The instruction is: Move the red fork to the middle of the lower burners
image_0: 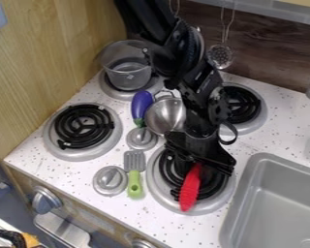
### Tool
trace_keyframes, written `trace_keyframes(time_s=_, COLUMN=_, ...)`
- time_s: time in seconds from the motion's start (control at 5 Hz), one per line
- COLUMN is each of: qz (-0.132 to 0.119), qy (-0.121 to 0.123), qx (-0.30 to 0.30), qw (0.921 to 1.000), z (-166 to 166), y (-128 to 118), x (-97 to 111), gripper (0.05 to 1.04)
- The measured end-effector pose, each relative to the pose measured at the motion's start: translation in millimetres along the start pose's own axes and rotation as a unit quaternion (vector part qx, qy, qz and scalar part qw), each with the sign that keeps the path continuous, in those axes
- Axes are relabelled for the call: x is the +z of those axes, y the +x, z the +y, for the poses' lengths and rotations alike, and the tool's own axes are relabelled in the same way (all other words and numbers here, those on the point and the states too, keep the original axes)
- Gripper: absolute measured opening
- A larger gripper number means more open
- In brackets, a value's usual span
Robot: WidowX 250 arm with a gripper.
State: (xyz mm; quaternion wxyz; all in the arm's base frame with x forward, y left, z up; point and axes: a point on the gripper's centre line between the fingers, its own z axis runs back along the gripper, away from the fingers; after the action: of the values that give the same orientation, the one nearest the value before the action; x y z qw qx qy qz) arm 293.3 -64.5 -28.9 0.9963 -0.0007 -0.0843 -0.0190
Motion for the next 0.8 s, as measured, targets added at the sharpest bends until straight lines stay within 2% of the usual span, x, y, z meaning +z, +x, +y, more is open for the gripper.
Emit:
trace_keyframes(time_s=0.2, qz=0.022, qy=-0.004, qx=-0.001, qw=0.9998, z=-3, y=-5, x=1, gripper=0.328)
trace_keyframes(time_s=0.4, qz=0.061, qy=-0.033, qx=-0.028, qw=0.9972, z=-11, y=-15, x=12, gripper=0.328)
trace_keyframes(time_s=0.6, qz=0.073, qy=-0.039, qx=-0.038, qw=0.9959, z=-6, y=-9, x=29, gripper=0.328)
trace_keyframes(time_s=0.8, qz=0.068, qy=-0.021, qx=-0.046, qw=0.9964, z=3, y=1, x=33, gripper=0.328)
